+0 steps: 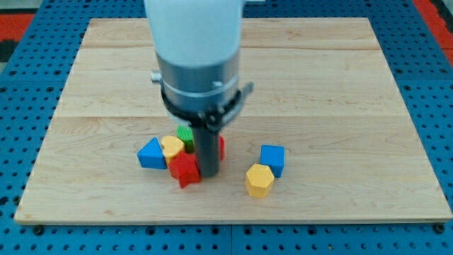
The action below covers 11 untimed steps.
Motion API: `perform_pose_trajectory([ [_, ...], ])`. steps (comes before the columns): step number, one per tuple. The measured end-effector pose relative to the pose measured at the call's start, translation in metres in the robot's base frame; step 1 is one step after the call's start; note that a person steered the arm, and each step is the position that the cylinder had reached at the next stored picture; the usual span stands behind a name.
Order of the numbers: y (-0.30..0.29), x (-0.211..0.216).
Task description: Place the green circle diagonal bottom left to the green star
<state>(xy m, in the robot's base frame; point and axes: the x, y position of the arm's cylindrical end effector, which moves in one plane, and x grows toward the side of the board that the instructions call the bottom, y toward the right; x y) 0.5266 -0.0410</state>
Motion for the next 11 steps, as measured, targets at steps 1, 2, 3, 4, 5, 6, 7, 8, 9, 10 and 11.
perform_pose_trajectory([
  [1, -0.02, -0.034],
  [2, -0.012, -0.034],
  [3, -0.041, -0.093],
  [4, -0.067, -0.135],
  [5, -0.075, -0.099],
  [6, -0.13, -0.115],
  [7, -0.17, -0.147],
  [8, -0.182, -0.176],
  [9, -0.087, -0.161],
  [10, -0.038, -0.172],
  [11, -0.034, -0.208],
])
